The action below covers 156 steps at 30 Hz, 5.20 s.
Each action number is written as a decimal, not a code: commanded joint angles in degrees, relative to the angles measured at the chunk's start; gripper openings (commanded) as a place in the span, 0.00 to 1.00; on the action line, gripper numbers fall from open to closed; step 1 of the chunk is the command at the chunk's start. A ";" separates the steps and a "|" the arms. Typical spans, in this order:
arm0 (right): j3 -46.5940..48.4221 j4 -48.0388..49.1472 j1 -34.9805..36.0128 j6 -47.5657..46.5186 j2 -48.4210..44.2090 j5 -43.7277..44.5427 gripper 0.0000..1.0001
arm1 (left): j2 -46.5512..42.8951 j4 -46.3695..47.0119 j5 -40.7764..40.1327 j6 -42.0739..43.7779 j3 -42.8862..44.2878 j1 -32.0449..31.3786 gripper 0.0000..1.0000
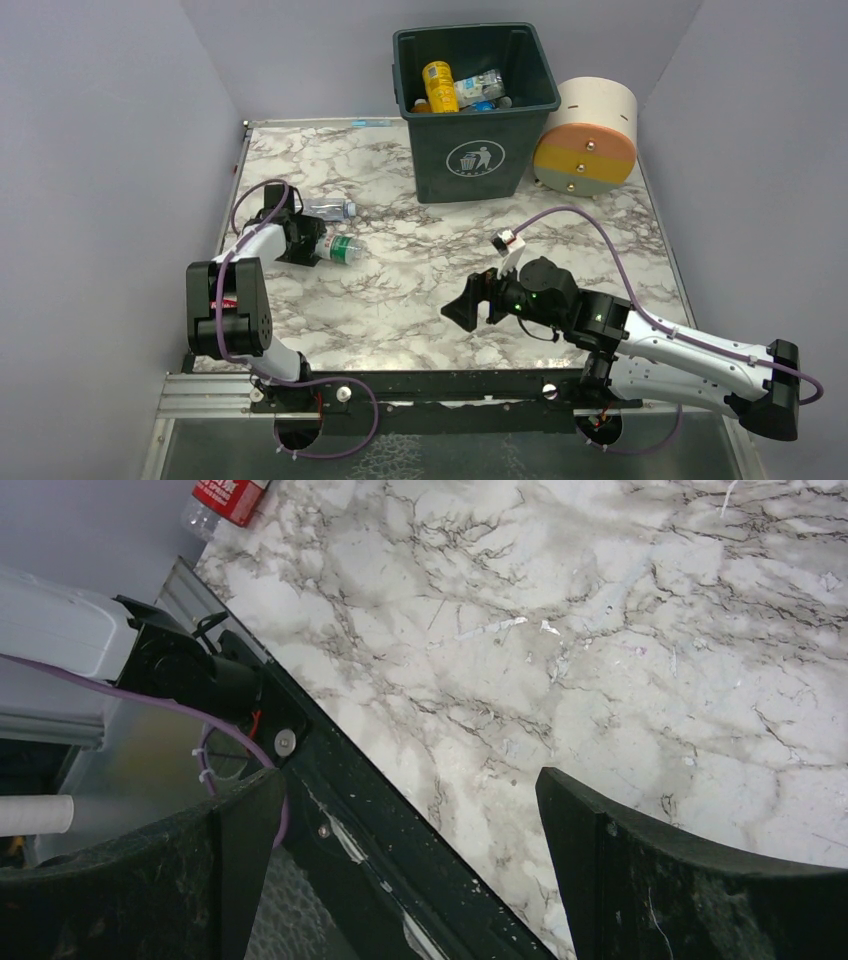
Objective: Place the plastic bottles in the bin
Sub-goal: Pick up the plastic bottle at the center of the board, then place the plastic bottle in the trash bin, then pick up the plastic bottle at the center of the board.
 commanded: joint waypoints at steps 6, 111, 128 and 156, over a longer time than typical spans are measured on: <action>-1.11 2.96 0.19 0.99 0.81 -1.22 1.00 | -10.52 -1.38 4.62 7.25 -4.49 0.30 0.62; 0.91 -5.90 0.23 3.16 -4.60 2.05 1.00 | 37.61 34.38 2.05 24.51 85.02 -32.41 0.74; 2.92 -6.98 0.20 1.88 -4.44 2.35 1.00 | 31.77 28.77 12.49 28.37 86.83 -30.92 0.99; 3.46 -1.27 0.17 1.08 2.17 -1.62 1.00 | -16.68 -0.33 22.52 43.29 42.06 -7.64 0.99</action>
